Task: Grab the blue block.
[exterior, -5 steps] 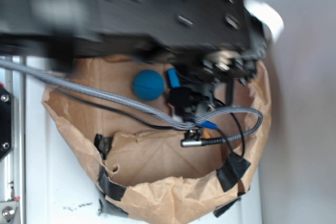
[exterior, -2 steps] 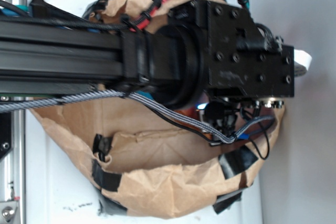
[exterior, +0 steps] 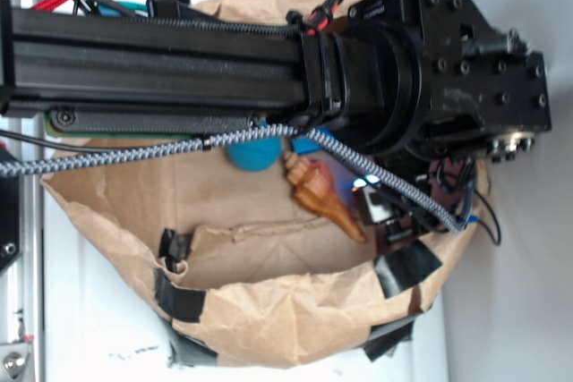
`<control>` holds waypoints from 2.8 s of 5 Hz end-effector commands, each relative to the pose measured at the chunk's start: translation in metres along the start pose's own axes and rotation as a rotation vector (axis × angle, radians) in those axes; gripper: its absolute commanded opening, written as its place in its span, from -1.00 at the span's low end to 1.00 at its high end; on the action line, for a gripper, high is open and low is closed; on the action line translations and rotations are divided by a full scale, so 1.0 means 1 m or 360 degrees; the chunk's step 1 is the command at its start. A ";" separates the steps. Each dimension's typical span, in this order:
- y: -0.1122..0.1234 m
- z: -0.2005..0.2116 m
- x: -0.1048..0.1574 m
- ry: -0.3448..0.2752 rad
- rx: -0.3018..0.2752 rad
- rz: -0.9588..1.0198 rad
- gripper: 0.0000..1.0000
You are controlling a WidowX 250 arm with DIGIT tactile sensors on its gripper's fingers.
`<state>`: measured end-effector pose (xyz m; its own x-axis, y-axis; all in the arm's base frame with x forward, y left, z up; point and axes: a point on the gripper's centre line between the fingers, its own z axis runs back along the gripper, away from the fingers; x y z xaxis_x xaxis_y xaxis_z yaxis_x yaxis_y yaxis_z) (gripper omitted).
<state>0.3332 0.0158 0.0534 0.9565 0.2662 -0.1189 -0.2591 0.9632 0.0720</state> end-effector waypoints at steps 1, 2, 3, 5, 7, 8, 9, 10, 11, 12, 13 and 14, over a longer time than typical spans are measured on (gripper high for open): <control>0.020 0.014 0.011 -0.0181 0.0018 0.0090 1.00; 0.034 0.022 -0.002 -0.0199 -0.0064 0.0022 1.00; 0.044 0.036 -0.018 -0.0243 -0.0140 -0.0031 1.00; 0.053 0.030 -0.025 -0.0263 -0.0164 0.0014 1.00; 0.045 0.002 -0.025 -0.0280 -0.0056 -0.0012 1.00; 0.035 -0.012 -0.025 -0.0330 0.0020 -0.0023 1.00; 0.028 -0.023 -0.014 -0.0220 0.0064 0.0007 1.00; 0.019 -0.033 -0.011 -0.0168 0.0132 0.0008 1.00; 0.017 -0.019 -0.011 -0.0171 0.0061 0.0025 1.00; 0.021 -0.010 -0.006 -0.0133 -0.0010 0.0038 0.98; 0.023 -0.009 -0.009 -0.0146 -0.0017 0.0037 -1.00; 0.023 -0.009 -0.010 -0.0169 -0.0008 0.0041 -1.00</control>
<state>0.3133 0.0265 0.0306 0.9576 0.2779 -0.0762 -0.2720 0.9590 0.0802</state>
